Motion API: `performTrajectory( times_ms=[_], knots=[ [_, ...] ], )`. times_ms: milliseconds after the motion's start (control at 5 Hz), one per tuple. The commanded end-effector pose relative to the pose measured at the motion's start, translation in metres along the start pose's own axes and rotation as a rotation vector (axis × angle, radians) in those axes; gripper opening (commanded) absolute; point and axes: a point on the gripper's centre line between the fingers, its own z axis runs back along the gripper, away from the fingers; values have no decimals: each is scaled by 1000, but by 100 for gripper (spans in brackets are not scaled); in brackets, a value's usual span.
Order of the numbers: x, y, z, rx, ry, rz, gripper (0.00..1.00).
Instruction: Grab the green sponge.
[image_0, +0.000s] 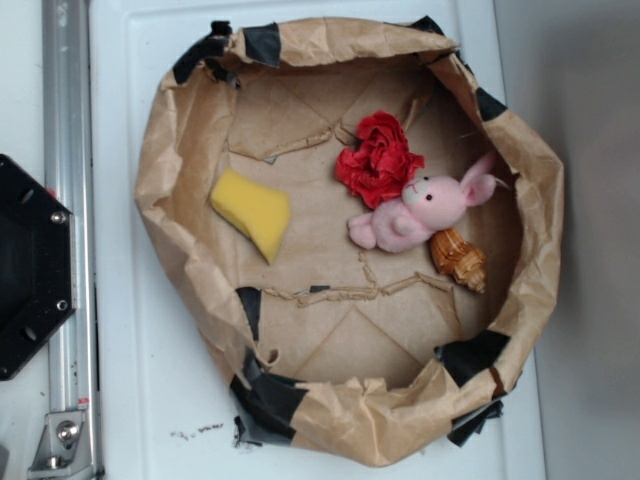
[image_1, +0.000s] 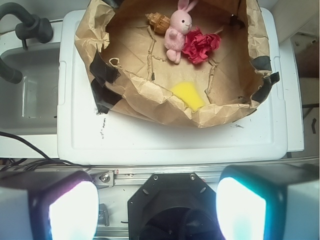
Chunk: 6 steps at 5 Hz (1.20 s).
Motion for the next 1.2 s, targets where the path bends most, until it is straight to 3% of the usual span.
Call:
performTrajectory(
  times_ms=[0,400,600,1000],
  knots=[
    [0,0,0,0,0,0,100],
    [97,52,-59,19,-80,9,100],
    [114,63,-113,4,-22,-34,100],
    [72,49,-200,-17,137,-223,100]
  ],
)
